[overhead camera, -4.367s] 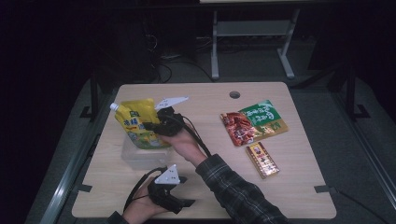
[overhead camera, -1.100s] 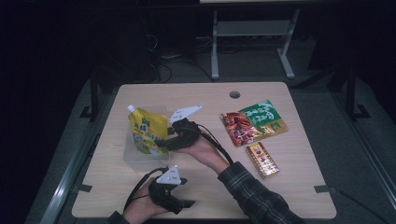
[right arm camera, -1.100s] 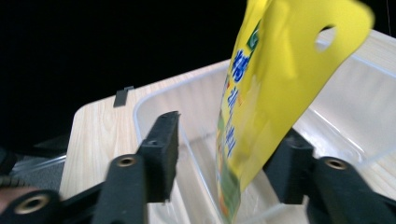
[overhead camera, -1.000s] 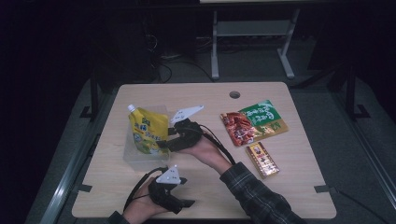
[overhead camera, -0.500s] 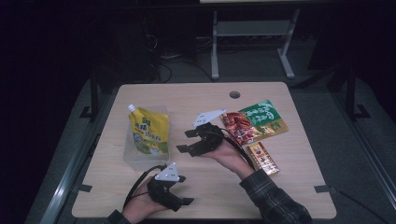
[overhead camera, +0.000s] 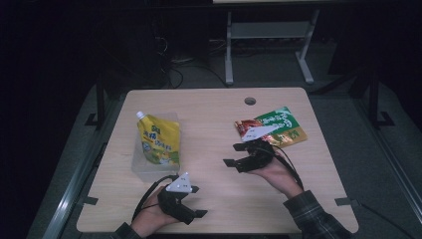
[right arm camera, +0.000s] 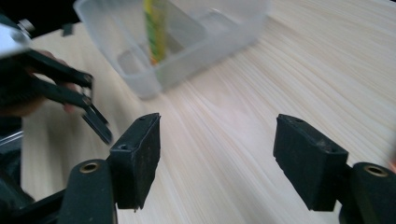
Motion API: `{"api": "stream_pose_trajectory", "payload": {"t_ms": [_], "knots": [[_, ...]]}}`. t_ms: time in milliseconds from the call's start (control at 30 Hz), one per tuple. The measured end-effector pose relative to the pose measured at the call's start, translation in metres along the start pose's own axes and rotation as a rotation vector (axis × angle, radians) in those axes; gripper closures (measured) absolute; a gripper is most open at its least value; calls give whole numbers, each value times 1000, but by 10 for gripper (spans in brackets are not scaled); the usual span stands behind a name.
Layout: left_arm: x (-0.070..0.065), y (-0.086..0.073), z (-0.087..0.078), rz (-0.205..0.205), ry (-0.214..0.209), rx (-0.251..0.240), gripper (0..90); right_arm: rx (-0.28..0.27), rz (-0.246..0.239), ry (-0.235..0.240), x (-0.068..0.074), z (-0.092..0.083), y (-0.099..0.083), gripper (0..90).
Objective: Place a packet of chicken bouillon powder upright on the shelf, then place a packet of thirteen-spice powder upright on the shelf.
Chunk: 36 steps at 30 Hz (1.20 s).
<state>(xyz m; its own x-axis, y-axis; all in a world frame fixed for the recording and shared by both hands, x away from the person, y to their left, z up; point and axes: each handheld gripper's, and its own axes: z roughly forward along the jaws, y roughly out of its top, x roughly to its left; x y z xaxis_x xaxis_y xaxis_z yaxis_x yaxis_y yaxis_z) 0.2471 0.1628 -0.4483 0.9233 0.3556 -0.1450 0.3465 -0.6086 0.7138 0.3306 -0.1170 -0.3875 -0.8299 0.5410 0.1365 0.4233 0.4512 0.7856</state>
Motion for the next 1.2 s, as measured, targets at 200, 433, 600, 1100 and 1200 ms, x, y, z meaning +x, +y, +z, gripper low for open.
{"api": "stream_pose_trajectory", "payload": {"t_ms": [200, 433, 600, 1100, 1200], "knots": [[0, 0, -1, -1, 6, 1, 184, 0, 51, -57, -16, -25, -18, 434], [0, -2, -3, -5, 16, -5, 185, 7, 125, -136, -41, -48, -43, 731], [-1, -3, -5, -9, 20, -8, 185, 41, 159, -197, -55, -59, -59, 887], [1, -1, -5, -10, 11, -11, 174, 156, 243, -290, -98, -66, -96, 898], [1, -1, -4, -6, 14, -9, 173, 169, 240, -289, -101, -63, -97, 898]]}}
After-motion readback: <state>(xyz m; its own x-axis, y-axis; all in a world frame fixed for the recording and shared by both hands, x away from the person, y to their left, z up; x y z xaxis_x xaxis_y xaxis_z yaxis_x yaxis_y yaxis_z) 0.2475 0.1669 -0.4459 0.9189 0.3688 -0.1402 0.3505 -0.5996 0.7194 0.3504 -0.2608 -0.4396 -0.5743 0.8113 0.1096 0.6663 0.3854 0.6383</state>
